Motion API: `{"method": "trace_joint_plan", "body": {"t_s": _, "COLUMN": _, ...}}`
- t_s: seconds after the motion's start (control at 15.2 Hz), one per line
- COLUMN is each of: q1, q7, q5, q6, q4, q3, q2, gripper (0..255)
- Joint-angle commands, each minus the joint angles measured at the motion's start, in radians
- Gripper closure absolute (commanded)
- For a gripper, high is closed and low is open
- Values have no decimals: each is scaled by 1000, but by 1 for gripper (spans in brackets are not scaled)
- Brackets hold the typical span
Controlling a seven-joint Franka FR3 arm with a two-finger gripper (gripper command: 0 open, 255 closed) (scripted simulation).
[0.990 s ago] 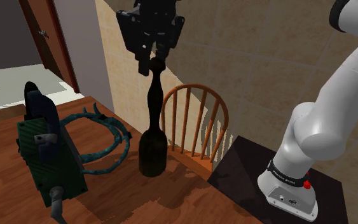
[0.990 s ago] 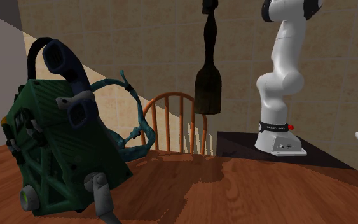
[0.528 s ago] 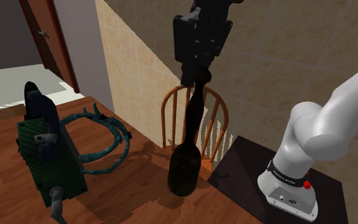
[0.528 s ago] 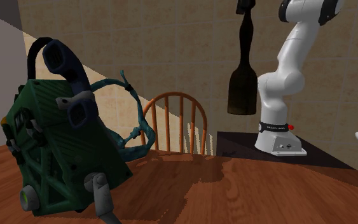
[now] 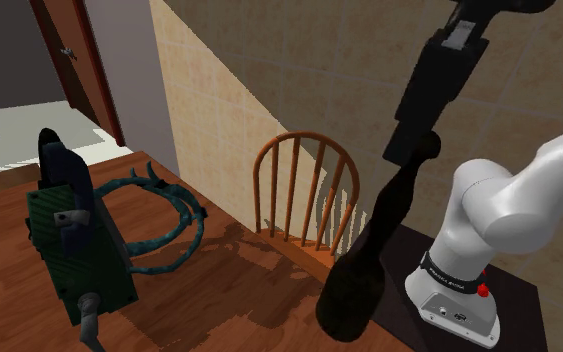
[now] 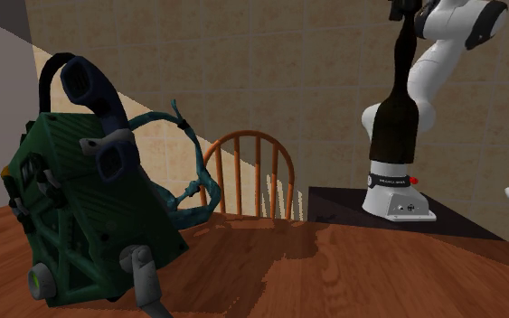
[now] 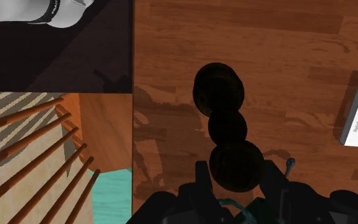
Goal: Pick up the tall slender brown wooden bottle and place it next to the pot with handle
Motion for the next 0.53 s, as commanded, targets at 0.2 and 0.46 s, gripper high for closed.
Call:
{"method": "trace_joint_plan", "body": {"t_s": 0.2, "q1": 61, "q7": 63, "q5": 59, "q6": -72, "q4": -35, "q3": 8, "q2": -119, "gripper": 255}}
{"method": "trace_joint_plan", "body": {"t_s": 0.46, "q1": 106, "q7": 123, "q5": 106, "q6": -130, "q4": -45, "q3": 24, "q2": -198, "gripper": 255}}
